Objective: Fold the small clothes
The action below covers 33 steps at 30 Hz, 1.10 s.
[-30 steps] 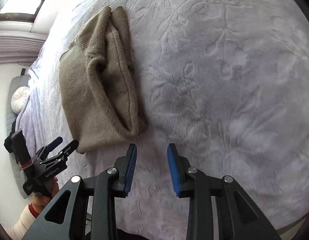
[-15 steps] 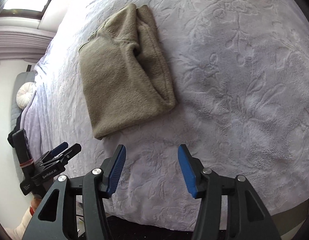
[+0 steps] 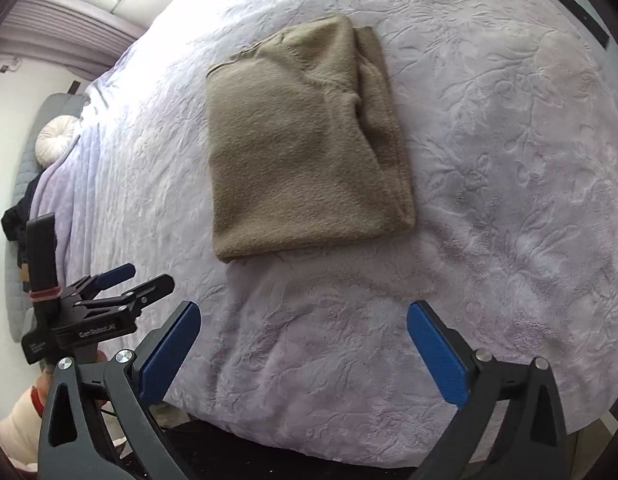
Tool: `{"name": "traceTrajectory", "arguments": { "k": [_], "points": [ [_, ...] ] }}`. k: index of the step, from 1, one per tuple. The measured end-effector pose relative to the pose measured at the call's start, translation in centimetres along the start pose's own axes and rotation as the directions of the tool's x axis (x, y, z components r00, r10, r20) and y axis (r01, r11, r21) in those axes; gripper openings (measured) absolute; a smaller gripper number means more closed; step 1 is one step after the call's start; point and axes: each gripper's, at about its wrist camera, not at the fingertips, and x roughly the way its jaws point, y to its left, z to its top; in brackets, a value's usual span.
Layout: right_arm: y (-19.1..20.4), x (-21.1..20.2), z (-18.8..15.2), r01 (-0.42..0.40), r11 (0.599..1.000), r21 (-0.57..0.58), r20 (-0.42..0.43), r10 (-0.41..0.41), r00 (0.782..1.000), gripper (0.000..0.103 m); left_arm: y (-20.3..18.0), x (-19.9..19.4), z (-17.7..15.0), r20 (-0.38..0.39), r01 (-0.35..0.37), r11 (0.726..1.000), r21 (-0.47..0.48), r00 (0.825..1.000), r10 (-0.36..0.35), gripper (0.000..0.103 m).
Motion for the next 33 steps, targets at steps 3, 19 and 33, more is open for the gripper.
{"name": "traceTrajectory", "arguments": {
  "k": [3,19,33],
  "points": [
    [0.0,0.5,-0.2,-0.012,1.0,0.017,-0.043,0.012,0.999,0.103,0.0,0.1,0.0,-0.009,-0.007,1.0,0.002,1.0,0.007,0.103],
    [-2.2,1.3,-1.0,0.008,0.995,0.099,-0.098,0.002,0.995,0.103,0.4,0.7,0.1,-0.038,0.068,0.997,-0.021,0.997,-0.069,0.103],
    [-3.6,1.8,-1.3,0.001,0.991,0.134,-0.125,0.016,0.992,0.103,-0.6,1.2,0.6,-0.048,0.055,0.998,-0.008,0.997,-0.056,0.103]
  ]
}}
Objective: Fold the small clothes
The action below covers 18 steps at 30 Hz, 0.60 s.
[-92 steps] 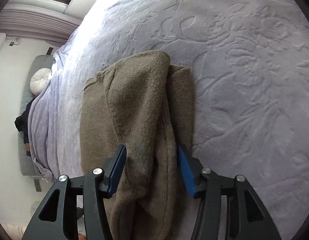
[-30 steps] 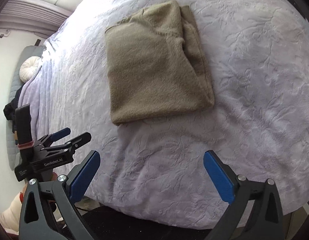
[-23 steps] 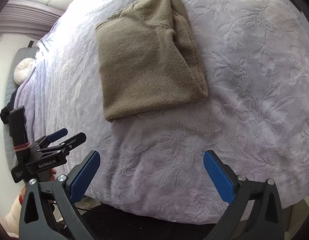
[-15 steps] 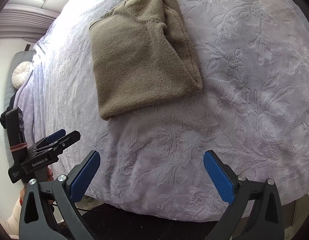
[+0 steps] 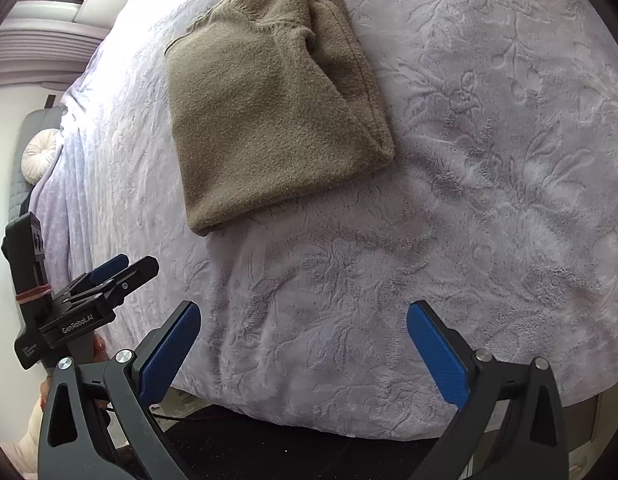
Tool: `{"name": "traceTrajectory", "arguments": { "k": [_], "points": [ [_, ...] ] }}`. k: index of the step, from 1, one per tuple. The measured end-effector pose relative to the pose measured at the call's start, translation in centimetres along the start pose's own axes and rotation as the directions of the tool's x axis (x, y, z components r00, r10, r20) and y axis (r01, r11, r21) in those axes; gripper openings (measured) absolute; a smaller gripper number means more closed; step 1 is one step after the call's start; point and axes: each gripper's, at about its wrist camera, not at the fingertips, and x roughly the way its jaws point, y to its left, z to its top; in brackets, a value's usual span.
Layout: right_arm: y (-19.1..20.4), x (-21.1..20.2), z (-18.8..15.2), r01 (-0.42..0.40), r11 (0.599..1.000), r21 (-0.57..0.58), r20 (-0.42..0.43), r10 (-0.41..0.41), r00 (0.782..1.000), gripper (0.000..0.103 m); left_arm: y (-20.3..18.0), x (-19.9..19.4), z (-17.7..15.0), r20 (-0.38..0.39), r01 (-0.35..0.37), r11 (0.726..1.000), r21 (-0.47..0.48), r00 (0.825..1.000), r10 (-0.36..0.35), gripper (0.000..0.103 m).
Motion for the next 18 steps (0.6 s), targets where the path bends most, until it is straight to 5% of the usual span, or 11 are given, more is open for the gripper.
{"name": "traceTrajectory", "arguments": {
  "k": [18],
  "points": [
    [-1.8,-0.1,0.7,0.007,1.0,0.014,-0.005,-0.007,1.0,0.103,0.0,1.4,2.5,-0.002,0.017,1.0,-0.012,1.0,-0.017,0.103]
  ]
}}
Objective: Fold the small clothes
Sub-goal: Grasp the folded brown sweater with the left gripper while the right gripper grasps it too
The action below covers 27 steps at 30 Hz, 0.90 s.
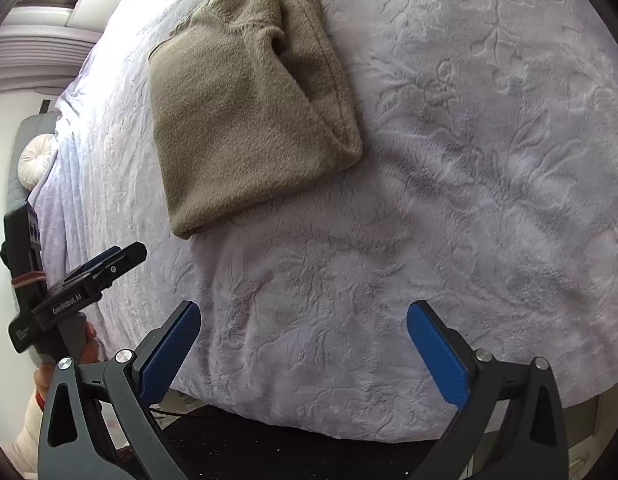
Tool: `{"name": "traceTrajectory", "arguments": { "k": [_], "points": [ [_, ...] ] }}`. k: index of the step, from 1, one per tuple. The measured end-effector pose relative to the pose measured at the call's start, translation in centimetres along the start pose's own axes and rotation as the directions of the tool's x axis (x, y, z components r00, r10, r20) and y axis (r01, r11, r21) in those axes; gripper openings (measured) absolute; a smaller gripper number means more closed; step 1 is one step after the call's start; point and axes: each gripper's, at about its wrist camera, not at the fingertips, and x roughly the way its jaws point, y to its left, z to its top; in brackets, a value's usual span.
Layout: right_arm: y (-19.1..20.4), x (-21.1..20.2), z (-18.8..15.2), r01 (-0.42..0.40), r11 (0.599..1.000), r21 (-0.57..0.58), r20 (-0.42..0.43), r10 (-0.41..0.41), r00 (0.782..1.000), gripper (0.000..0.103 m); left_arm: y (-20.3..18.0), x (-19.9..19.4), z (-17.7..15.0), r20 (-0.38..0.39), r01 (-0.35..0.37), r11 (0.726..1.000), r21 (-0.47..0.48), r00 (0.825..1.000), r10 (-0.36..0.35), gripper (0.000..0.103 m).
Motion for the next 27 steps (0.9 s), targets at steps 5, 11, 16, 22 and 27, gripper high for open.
{"name": "traceTrajectory", "arguments": {
  "k": [5,11,16,22,27],
  "points": [
    [-0.3,-1.0,1.9,0.0,1.0,-0.019,0.026,0.001,1.0,0.103,1.1,0.3,2.7,0.017,0.035,0.999,-0.019,0.999,-0.035,0.103],
    [0.1,-2.2,5.5,-0.045,0.997,-0.063,0.063,0.049,0.997,0.103,0.5,1.1,5.3,0.042,0.096,0.995,0.004,0.995,-0.096,0.103],
    [1.0,-2.2,10.6,-0.104,0.987,-0.124,0.091,0.115,0.989,0.103,-1.2,2.9,7.4,0.042,0.16,0.986,0.037,0.986,-0.162,0.103],
    [1.6,-0.7,17.7,-0.18,0.967,-0.179,0.108,0.201,0.974,0.103,-2.6,5.3,9.2,0.029,0.256,0.964,0.072,0.966,-0.258,0.103],
    [0.8,2.3,21.6,-0.231,0.963,-0.141,0.049,0.239,0.97,0.103,-3.7,5.9,9.9,0.037,0.275,0.956,0.107,0.959,-0.28,0.103]
  ]
}}
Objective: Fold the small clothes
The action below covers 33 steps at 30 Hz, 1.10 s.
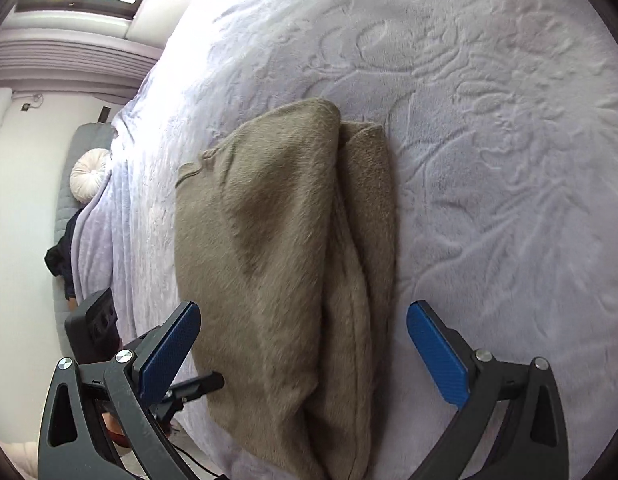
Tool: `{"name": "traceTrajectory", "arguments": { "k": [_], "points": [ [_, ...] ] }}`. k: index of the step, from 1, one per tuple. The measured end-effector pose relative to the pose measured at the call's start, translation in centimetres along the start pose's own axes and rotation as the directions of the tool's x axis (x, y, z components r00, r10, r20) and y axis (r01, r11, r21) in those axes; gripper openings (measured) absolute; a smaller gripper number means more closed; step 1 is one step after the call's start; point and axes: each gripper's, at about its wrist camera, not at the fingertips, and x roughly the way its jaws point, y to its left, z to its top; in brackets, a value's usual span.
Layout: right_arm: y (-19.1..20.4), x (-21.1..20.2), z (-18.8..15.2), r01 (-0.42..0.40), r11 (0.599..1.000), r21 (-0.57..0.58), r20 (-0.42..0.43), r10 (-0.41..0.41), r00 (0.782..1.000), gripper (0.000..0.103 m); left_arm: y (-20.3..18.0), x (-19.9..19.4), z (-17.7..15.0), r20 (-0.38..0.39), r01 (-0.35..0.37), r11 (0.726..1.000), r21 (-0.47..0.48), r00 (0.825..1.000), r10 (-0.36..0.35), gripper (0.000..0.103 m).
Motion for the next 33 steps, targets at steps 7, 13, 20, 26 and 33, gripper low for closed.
{"name": "traceTrajectory", "arguments": {
  "k": [7,13,20,26,33],
  "points": [
    [1.4,3.0,1.9,-0.119,0.991,-0.067,-0.068,0.114,0.991,0.103,-0.7,0.9,1.3,0.065,-0.012,1.0,-0.007,0.998,0.012,0.103],
    [-0.7,4.8,2.6,-0.143,0.989,-0.041,-0.092,0.139,0.986,0.103,0.4,3.7,2.1,0.001,0.087,0.994,-0.063,0.996,-0.087,0.103],
    [-0.8,4.9,2.6,-0.084,0.996,0.011,-0.083,0.084,0.993,0.054,-0.7,3.2,2.5,0.01,0.054,0.997,-0.06,0.999,-0.053,0.093],
    [0.1,3.4,1.4,-0.184,0.982,0.04,-0.048,0.186,0.981,0.044,-2.3,-0.4,1.4,0.085,0.038,0.999,-0.021,0.996,-0.036,0.053],
    [3.9,1.2,-0.8,-0.26,0.965,0.023,-0.04,0.26,0.965,0.044,-1.6,-6.0,-0.9,0.121,0.073,0.997,-0.02,0.99,-0.07,0.053]
  ]
}}
